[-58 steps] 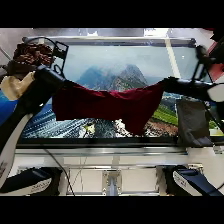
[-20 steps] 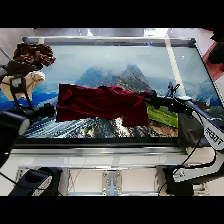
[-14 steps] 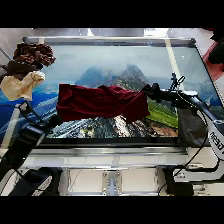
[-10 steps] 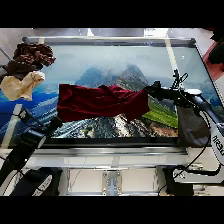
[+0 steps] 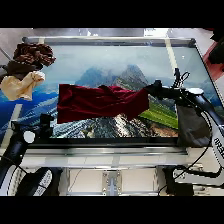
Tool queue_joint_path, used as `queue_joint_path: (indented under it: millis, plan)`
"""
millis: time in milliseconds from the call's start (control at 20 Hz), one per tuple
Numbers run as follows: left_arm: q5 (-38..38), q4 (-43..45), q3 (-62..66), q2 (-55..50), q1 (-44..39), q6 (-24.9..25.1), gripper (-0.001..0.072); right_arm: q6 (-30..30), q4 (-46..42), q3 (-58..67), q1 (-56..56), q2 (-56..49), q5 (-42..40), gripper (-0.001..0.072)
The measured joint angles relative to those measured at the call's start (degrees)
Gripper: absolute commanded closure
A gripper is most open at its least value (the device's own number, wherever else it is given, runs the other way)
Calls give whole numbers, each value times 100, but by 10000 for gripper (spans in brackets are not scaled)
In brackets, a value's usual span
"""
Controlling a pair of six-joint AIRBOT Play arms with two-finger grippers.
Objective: Fold the shirts.
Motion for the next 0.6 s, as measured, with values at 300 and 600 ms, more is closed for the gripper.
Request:
queue_joint_path:
  millis: [300, 600]
  plan:
    - [68, -2009, -11, -699, 208, 1878, 173, -15, 181, 0, 0, 4, 7, 691]
    - [275, -2542, -11, -1038, 236, 2507, 467, -24, 236, 0, 0, 7, 11, 691]
